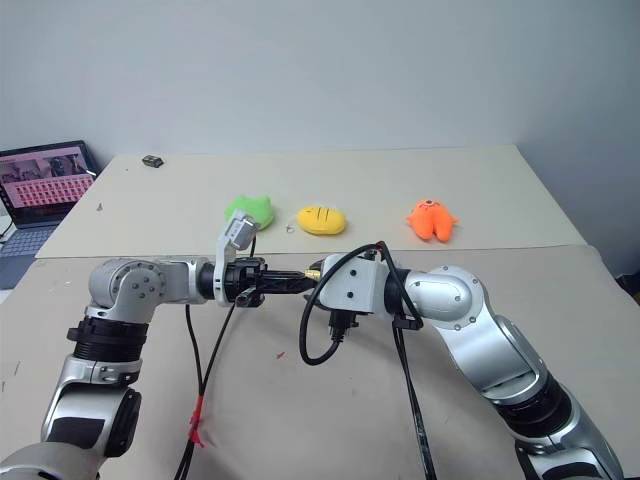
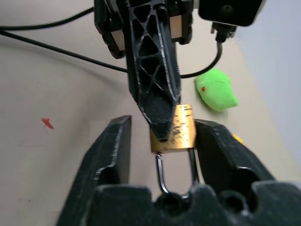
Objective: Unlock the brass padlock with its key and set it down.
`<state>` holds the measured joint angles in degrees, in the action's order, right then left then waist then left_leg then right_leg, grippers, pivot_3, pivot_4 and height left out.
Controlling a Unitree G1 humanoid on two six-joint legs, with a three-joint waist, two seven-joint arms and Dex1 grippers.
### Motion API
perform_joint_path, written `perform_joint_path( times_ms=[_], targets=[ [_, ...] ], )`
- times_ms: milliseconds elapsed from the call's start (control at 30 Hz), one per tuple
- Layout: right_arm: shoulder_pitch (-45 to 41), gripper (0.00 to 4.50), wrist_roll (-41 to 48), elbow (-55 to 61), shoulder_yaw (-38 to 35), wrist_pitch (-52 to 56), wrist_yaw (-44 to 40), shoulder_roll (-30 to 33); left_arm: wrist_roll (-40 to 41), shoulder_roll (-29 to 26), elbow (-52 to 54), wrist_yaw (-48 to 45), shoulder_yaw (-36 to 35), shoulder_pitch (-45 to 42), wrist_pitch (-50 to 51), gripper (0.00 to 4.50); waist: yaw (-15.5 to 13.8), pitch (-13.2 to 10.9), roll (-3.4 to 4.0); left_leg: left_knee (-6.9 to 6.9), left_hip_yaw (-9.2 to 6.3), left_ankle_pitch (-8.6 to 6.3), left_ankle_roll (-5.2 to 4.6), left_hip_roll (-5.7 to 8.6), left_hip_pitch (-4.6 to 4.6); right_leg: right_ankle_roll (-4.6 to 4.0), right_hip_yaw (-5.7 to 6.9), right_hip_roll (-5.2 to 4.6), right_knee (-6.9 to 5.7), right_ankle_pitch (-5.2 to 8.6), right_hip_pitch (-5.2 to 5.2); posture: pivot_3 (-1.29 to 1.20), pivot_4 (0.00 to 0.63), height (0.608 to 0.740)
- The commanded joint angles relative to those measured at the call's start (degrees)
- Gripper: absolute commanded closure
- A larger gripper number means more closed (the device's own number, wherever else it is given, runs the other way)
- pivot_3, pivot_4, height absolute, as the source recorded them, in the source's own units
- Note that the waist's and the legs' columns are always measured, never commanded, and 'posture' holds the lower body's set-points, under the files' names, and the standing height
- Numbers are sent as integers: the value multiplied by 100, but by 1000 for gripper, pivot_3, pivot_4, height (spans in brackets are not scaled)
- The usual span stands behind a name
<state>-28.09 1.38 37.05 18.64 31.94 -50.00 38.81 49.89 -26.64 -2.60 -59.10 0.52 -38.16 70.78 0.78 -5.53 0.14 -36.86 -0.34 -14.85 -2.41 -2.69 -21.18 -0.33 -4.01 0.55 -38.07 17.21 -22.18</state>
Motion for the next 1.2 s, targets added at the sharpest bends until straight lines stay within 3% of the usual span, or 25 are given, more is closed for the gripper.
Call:
perform_joint_path(
  times_ms=[33, 167, 333, 400, 833, 1000, 1200],
  targets=[
    [12, 1071, 242, 194, -285, 172, -88, 94, 122, 7, 85, -44, -163, -144, -130, 4500, 1, 0, 0, 0, 0, 0, 0, 0, 0, 0, 0, 0, 0, 0, 0, 0, 150, 655],
    [47, 1071, 477, 222, -515, 284, -160, 222, 118, 19, 98, -35, -154, -140, -135, 4500, -1, 0, 0, 1, -1, 0, 0, 0, -1, 0, 1, 0, 1, 0, 0, 0, 150, 655],
    [57, 2456, 722, 106, -955, 324, -252, 512, 88, 6, 82, -71, -118, -131, -166, 4500, -2, -1, -1, 1, 0, 0, 0, 1, -1, 0, 0, 0, 3, 0, 1, 0, 150, 655],
    [58, 3256, 757, 69, -1063, 311, -252, 629, 80, 8, 80, -81, -105, -123, -178, 4500, 1, -1, -2, 1, 0, 0, 0, 1, -2, 1, 0, 0, 3, 0, 1, 0, 150, 655],
    [-56, 3256, 1116, 156, -1278, 562, -42, 661, 8, -15, 32, -147, 2, -150, -287, 4500, 1, -2, -3, 4, 3, 0, 0, -1, -10, 5, -3, 1, 3, 3, 3, 0, 150, 655],
    [-66, 4466, 1355, 230, -1341, 709, -19, 666, 0, -26, 33, -146, 14, -160, -294, 4500, 1, -2, -3, 5, 4, 0, 0, -1, -12, 4, -3, 1, 4, 2, 3, 0, 150, 655],
    [-43, 4466, 1422, 253, -1345, 734, 46, 719, 13, -26, 47, -132, 11, -156, -284, 4500, 2, -2, -4, 4, 4, 0, 0, -1, -12, 9, -4, 0, 4, 5, 3, 0, 150, 655]
  ],
)
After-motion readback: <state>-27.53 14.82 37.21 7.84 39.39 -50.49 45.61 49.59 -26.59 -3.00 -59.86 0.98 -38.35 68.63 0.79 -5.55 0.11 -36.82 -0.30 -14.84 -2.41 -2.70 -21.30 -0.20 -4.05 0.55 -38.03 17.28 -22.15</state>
